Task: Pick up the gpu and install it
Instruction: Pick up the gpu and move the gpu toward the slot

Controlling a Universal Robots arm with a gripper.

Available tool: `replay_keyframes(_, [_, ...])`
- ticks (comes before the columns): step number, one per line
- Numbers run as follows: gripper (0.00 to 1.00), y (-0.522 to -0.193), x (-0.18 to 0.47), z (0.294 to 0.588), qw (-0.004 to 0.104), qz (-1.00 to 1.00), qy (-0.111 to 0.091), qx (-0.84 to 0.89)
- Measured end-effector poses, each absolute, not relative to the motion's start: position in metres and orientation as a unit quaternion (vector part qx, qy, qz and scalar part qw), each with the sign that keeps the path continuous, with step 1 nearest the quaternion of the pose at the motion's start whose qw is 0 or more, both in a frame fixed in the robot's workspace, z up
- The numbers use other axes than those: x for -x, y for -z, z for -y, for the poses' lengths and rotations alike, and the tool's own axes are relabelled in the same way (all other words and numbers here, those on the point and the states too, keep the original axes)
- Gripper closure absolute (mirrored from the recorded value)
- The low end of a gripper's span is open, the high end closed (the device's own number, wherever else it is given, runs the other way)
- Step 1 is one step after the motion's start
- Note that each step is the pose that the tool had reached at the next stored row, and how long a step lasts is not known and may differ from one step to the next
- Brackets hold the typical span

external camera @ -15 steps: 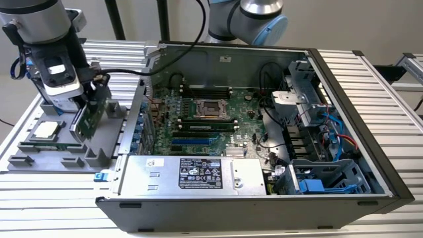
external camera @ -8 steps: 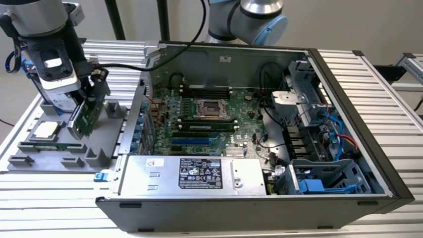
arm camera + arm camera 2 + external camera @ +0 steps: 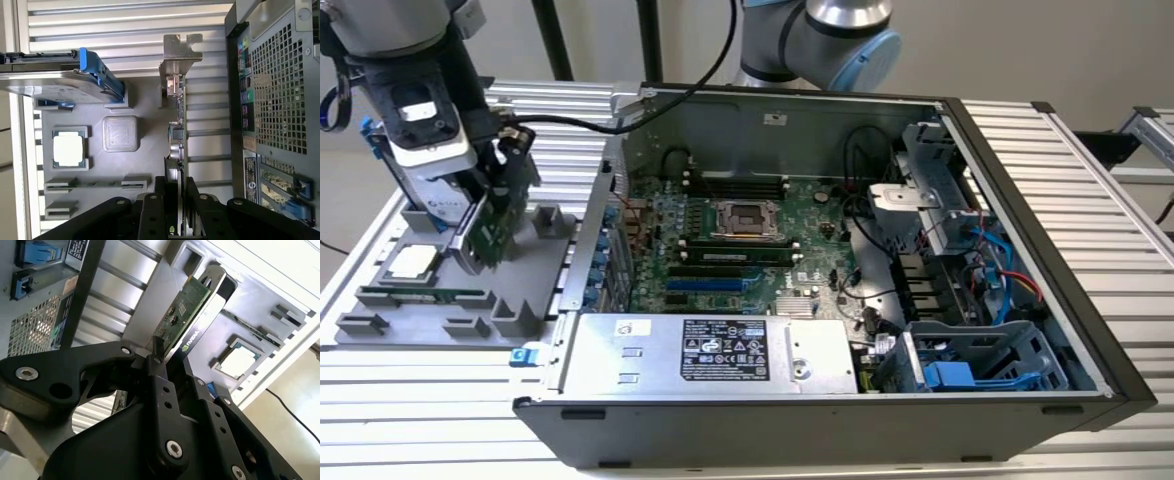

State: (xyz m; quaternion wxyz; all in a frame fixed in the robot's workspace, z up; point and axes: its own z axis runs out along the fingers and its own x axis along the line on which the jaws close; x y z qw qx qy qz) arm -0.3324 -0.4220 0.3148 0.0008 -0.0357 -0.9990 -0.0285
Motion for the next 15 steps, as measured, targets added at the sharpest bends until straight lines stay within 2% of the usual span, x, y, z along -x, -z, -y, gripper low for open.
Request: replay_keyframes(15, [1.0,-0.332,0.332,0.422,0.001,0.999,0.029,0.036])
